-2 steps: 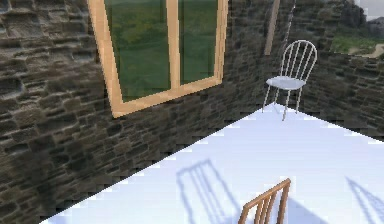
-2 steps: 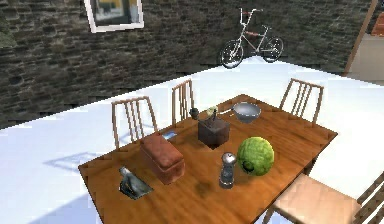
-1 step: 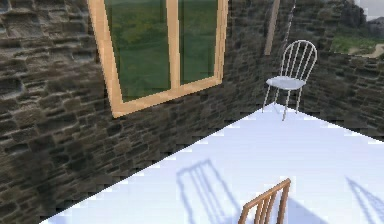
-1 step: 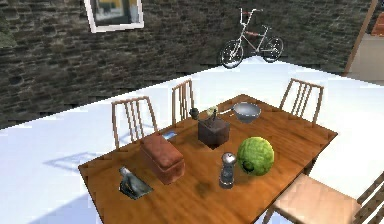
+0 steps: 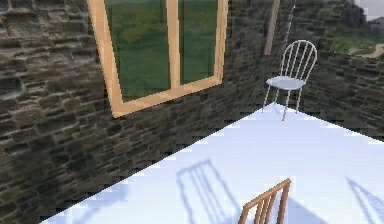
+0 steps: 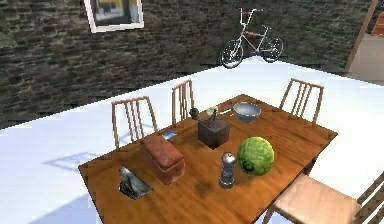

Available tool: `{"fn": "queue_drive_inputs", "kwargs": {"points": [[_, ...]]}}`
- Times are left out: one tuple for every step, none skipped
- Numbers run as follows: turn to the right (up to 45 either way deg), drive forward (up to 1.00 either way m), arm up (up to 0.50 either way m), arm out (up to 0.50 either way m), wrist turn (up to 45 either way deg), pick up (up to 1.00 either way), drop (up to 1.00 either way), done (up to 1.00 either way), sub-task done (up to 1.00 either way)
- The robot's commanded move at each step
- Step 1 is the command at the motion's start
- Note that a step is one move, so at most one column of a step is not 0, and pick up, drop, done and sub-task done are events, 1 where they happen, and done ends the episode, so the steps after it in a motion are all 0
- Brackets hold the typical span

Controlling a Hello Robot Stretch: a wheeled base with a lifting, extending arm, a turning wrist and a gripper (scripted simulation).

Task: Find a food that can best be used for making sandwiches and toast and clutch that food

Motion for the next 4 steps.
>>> {"fn": "queue_drive_inputs", "kwargs": {"points": [[0.0,0.00,0.00,0.38,0.0,0.00,0.00,0.00,0.00],[0.0,0.00,0.00,0.00,45.0,0.00,0.00,0.00,0.00],[0.0,0.00,0.00,0.00,45.0,0.00,0.00,0.00,0.00],[0.0,0.00,0.00,0.00,45.0,0.00,0.00,0.00,0.00]]}}
